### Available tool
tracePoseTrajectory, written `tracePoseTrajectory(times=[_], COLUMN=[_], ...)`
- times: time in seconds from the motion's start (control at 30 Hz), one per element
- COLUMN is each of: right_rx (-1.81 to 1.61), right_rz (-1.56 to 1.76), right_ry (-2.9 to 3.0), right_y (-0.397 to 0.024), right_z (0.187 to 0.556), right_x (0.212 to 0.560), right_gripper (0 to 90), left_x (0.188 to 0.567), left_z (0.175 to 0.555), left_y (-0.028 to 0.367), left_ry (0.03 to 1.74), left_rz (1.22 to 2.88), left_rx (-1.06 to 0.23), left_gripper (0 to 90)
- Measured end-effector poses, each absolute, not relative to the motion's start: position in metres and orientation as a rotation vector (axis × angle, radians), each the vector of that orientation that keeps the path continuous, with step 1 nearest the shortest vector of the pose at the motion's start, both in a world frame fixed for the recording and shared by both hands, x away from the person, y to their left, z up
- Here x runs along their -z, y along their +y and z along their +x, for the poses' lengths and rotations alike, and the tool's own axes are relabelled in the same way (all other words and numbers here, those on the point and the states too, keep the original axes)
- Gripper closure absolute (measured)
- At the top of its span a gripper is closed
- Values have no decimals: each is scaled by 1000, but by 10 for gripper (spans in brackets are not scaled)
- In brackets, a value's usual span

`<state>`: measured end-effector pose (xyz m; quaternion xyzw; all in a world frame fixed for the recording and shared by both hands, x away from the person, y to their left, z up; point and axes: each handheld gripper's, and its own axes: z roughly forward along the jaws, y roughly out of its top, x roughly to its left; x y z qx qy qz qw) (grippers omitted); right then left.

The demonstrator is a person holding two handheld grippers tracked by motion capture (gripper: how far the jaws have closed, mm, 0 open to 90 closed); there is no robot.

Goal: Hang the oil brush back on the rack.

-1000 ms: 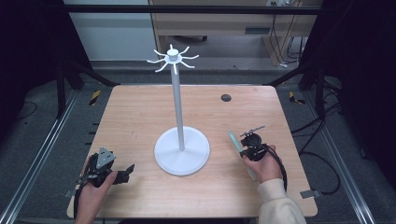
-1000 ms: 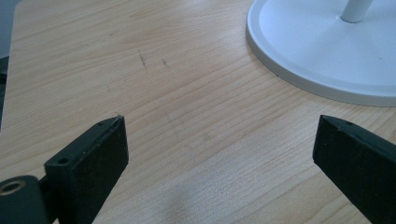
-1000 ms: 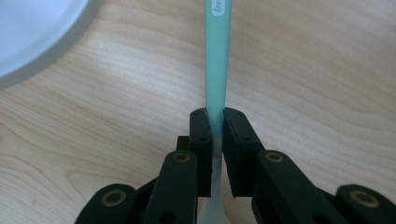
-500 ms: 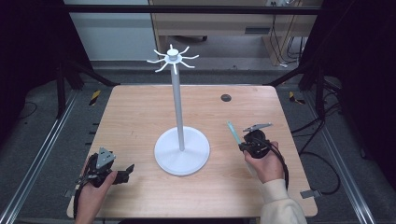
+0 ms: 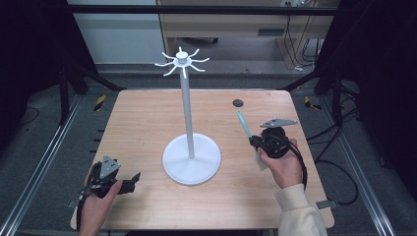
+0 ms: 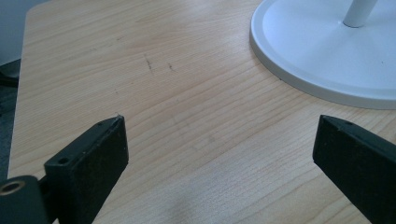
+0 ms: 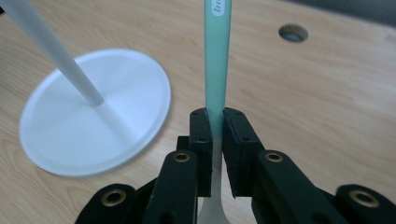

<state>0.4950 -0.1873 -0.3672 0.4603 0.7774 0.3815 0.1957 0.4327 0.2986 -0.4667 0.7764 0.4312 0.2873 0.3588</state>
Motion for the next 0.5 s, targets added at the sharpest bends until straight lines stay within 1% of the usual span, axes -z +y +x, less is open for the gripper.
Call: tracePoseTrajectory(times=[0.1,0.13,0.2,0.23,0.4,0.5], right_rx=[-1126,-1148,-1158,-1180,-1242,-1276], right_rz=[1258,1235,1227,1207,1175,1163], right_ry=[2152,2141,2134,2122,2096,2086], right_y=[-183,-179,-177,-173,-168,-165], right_z=[497,500,501,504,509,514], right_x=[351,340,335,326,312,310], right_gripper=[827,827,827,827,827,827], left_x=[466,466,466,466,467,466], left_z=[432,432,432,432,432,431], left_y=[299,300,300,300,302,302], left_ry=[1116,1117,1120,1122,1135,1140], left_rz=[1998,1995,1990,1988,1976,1977], left_rx=[-746,-744,-747,-746,-745,-746], left_gripper=[30,30,30,30,30,29])
